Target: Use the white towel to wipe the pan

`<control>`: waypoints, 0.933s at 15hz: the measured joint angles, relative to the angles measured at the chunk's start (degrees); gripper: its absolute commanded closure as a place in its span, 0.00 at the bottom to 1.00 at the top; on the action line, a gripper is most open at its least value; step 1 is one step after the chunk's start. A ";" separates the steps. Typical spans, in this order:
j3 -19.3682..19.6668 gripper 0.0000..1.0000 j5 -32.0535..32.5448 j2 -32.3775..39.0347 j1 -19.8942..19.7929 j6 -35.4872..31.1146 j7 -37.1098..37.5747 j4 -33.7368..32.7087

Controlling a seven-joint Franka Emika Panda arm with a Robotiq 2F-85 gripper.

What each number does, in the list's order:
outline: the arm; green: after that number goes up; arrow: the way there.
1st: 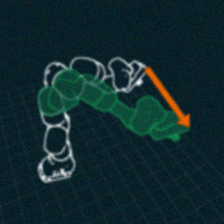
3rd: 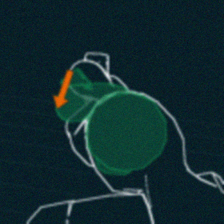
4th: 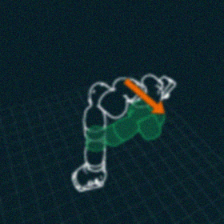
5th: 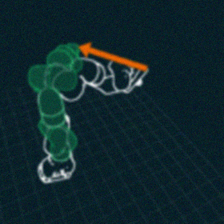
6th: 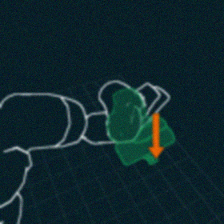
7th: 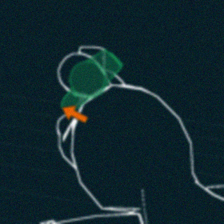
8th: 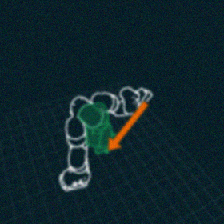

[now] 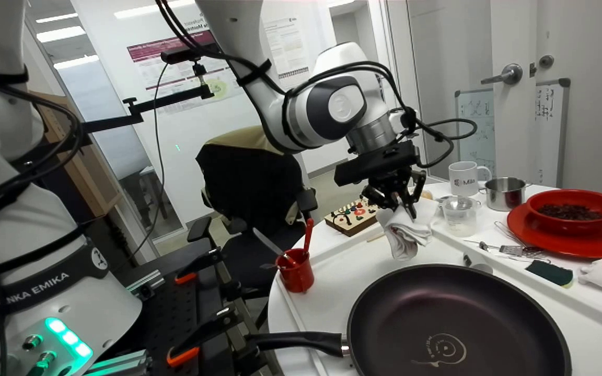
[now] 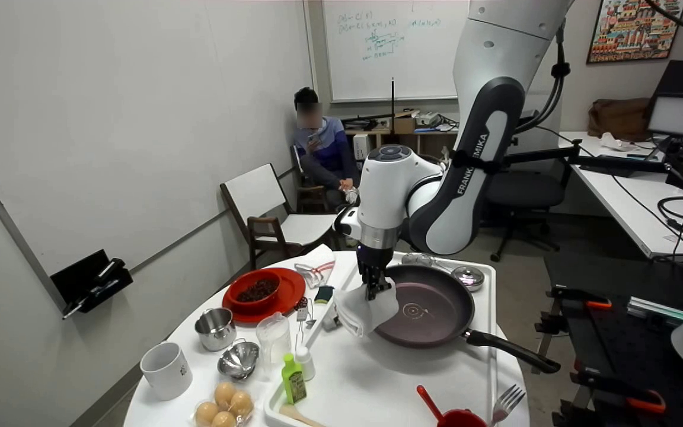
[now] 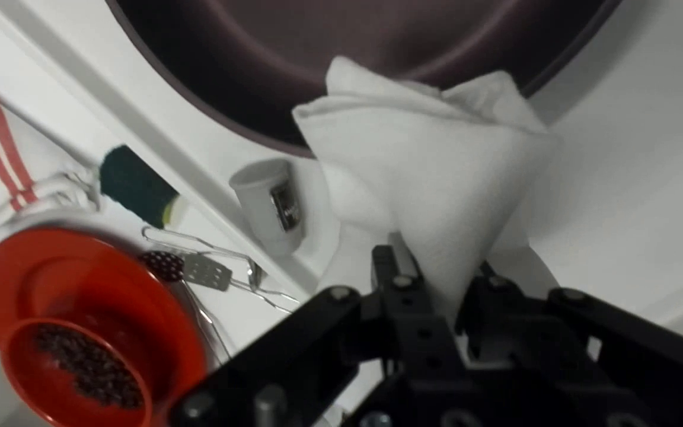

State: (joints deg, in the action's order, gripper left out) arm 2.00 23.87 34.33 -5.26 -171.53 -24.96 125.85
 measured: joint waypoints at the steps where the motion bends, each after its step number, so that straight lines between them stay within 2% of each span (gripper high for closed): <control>1: 1.63 0.92 0.02 0.08 0.50 0.00 1.48 0.02; 4: 6.12 0.92 -0.03 0.59 2.20 0.00 6.47 0.03; 8: 10.13 0.92 -0.14 2.49 3.98 0.02 12.61 -0.09; 14: 12.73 0.92 -2.54 7.40 5.13 0.12 17.93 -2.17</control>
State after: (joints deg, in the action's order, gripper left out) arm 14.73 21.33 41.73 -0.13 -171.41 -7.03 123.68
